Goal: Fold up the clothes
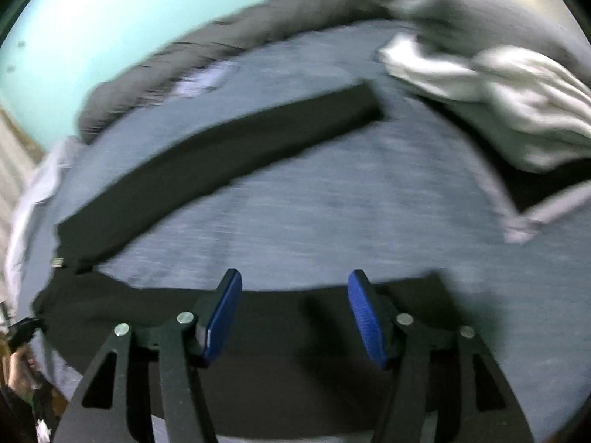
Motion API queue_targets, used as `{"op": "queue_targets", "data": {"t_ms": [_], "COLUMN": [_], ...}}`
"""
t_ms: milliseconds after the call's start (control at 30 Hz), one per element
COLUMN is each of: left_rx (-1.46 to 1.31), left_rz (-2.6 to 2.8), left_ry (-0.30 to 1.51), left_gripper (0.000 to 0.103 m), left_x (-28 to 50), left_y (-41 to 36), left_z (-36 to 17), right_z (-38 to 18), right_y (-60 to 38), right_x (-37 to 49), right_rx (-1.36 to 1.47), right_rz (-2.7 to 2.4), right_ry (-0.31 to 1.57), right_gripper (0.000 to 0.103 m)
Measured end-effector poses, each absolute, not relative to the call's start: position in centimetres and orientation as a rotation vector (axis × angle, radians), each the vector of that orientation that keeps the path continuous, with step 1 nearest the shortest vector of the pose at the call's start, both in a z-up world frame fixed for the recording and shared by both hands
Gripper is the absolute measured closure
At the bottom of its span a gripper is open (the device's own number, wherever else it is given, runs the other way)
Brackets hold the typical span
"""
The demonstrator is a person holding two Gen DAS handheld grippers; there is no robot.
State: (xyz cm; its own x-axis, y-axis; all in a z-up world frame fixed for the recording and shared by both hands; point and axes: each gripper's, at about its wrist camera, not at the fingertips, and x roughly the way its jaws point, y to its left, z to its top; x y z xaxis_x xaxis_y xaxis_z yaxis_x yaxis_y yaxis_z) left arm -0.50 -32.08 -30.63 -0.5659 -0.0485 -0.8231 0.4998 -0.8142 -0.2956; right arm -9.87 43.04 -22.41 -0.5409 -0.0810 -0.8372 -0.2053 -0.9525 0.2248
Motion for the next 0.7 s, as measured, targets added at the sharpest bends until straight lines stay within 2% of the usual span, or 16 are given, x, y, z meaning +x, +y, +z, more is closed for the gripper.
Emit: {"op": "queue_targets", "data": {"t_ms": [233,467,500,533,567,633,700], "left_rx": [1.255,1.267,1.269,1.272,1.273,1.275,1.276], "left_rz": [-2.403,-2.400,-2.398,-2.397,-2.395,-2.393,-2.394], "left_ry": [0.730,0.697,0.694,0.690,0.687,0.686,0.682], "left_gripper": [0.089,0.089,0.089,0.089,0.089,0.089,0.089], "left_x": [-0.6,-0.8,-0.8,-0.8,-0.8,-0.8,-0.8], "left_y": [-31.7,-31.3,-31.3,-31.3,-31.2,-31.2,-31.2], "left_z": [-30.4,-30.2,-30.2,-30.3,-30.3,-30.3,-30.3], "right_z": [-24.3,-26.2,-26.5,-26.6,-26.7,-26.6,-25.9], "right_y": [49.8,50.7,50.6,50.4,50.2,49.8,49.6], "right_x": [-7.3,-6.9,-6.9,-7.0,-7.1,-7.2,-7.1], "right_rx": [-1.568,-1.636,-1.649,-1.654,-1.656,-1.655,-1.635], "right_rz": [2.498,2.481,2.489,2.501,2.514,2.545,2.581], "right_ry": [0.531,0.575,0.581,0.589,0.597,0.594,0.576], "right_gripper": [0.042,0.042,0.049,0.065,0.073,0.097,0.100]}}
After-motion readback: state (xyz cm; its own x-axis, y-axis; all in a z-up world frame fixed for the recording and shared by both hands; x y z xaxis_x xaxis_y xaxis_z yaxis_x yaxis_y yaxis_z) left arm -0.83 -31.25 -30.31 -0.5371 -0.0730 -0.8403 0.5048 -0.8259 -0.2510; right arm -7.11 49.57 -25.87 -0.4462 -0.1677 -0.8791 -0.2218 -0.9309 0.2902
